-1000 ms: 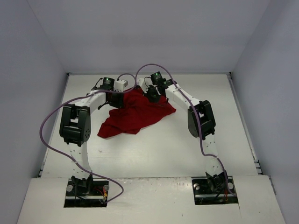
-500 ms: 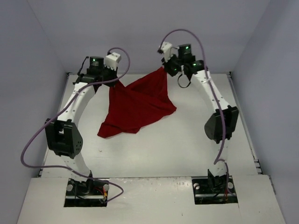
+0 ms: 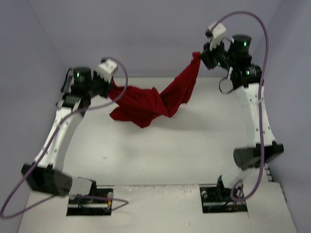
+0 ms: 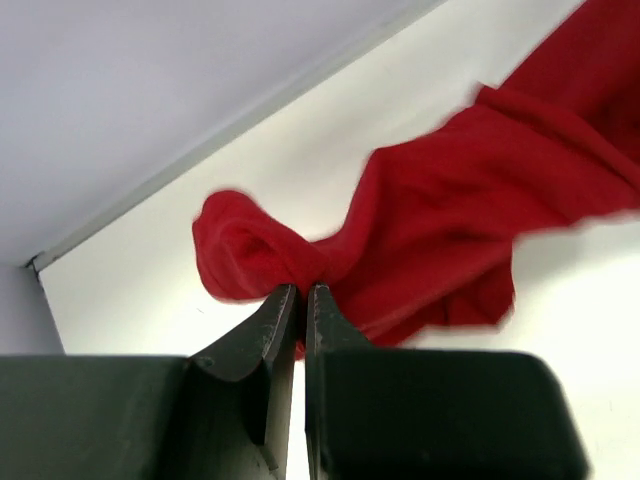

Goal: Fold and stack the t-shirts
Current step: Flatten out the tshirt

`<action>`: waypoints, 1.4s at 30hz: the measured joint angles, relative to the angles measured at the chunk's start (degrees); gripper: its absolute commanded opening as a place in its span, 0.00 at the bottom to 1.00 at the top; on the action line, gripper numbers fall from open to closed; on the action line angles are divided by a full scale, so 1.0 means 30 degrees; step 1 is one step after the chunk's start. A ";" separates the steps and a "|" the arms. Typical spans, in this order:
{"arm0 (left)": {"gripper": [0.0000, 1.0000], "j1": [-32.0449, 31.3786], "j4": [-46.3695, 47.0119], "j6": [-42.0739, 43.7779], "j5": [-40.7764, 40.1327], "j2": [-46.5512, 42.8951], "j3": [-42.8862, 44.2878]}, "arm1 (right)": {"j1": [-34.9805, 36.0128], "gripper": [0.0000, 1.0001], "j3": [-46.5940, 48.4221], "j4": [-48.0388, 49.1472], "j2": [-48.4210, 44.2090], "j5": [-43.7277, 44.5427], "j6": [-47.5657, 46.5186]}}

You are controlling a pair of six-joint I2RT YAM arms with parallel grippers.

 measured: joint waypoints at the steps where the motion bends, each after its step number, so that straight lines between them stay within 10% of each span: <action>1: 0.00 0.0000 -0.0210 0.0633 0.0499 -0.1183 -0.1264 | -0.0148 0.00 -0.1016 -0.0229 -0.0906 -0.0077 0.0031; 9: 0.00 -0.1492 -0.4022 0.8353 0.3825 -1.1475 -1.0056 | -0.0754 0.00 -0.7308 -0.0720 -0.6057 -0.0193 0.0656; 17: 0.88 -0.2521 -0.8166 1.2724 0.4484 -1.3759 -1.1605 | -0.0776 0.00 -0.8581 -0.0894 -0.6635 -0.0140 0.1642; 42: 0.81 -0.6996 0.7568 -1.2272 0.4640 0.0590 0.0258 | 0.3703 0.00 -0.8820 0.5113 -0.5794 -0.4377 1.1472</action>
